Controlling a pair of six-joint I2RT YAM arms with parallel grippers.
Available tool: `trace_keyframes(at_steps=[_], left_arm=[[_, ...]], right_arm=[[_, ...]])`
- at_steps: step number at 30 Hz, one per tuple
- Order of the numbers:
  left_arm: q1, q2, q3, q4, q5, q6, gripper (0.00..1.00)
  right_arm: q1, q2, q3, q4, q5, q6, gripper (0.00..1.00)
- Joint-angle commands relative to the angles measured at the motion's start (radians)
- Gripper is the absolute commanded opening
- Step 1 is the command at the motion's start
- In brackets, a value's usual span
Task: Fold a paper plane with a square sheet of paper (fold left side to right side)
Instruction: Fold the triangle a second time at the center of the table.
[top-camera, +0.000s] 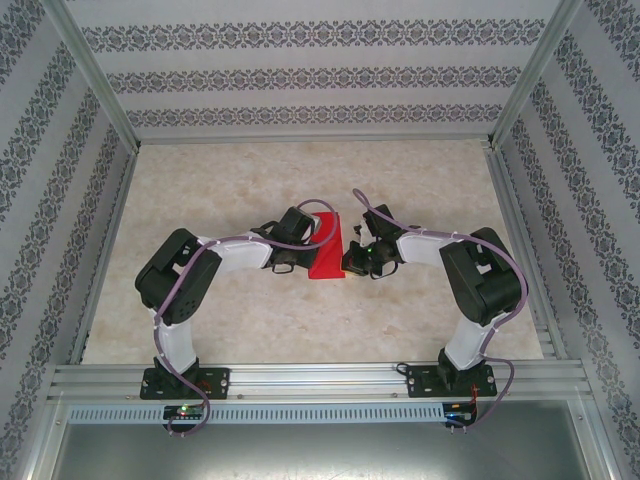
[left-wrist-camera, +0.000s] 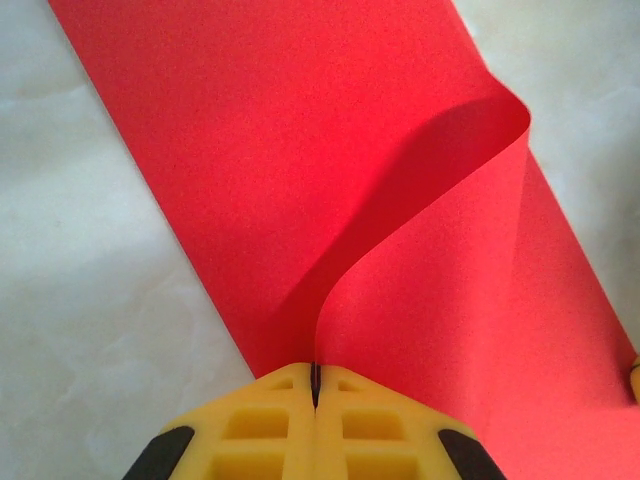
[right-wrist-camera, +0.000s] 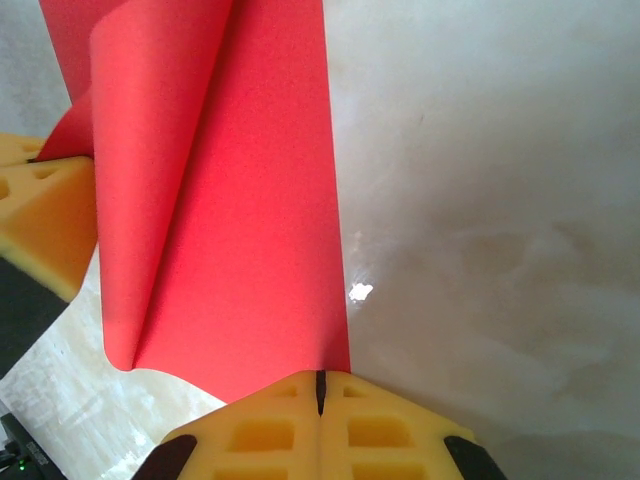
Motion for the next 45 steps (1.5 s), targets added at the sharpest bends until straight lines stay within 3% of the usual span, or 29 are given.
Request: trace_keyframes(at_steps=[1,12,17,26,45], left_arm=[[0.013,0.026,0.012,-0.015,0.005,0.023,0.00],[0.012,0.033,0.010,-0.017,0.014,0.025,0.00],[0.012,0.032,0.015,-0.021,0.022,0.028,0.00],[0.012,0.032,0.017,-0.026,0.025,0.030,0.00],[0.011,0.032,0.028,-0.035,0.030,0.035,0.00]], right_arm=[[0.012,0.024,0.011,-0.044,0.031,-0.017,0.00],[-0.004,-0.045,0.016,0.013,-0.001,-0.019,0.00],[-0.044,-0.104,-0.016,0.160,-0.075,0.062,0.00],[-0.030,0.052,0.038,0.446,-0.158,0.270,0.00],[0.016,0.167,0.083,0.367,-0.123,0.218,0.00]])
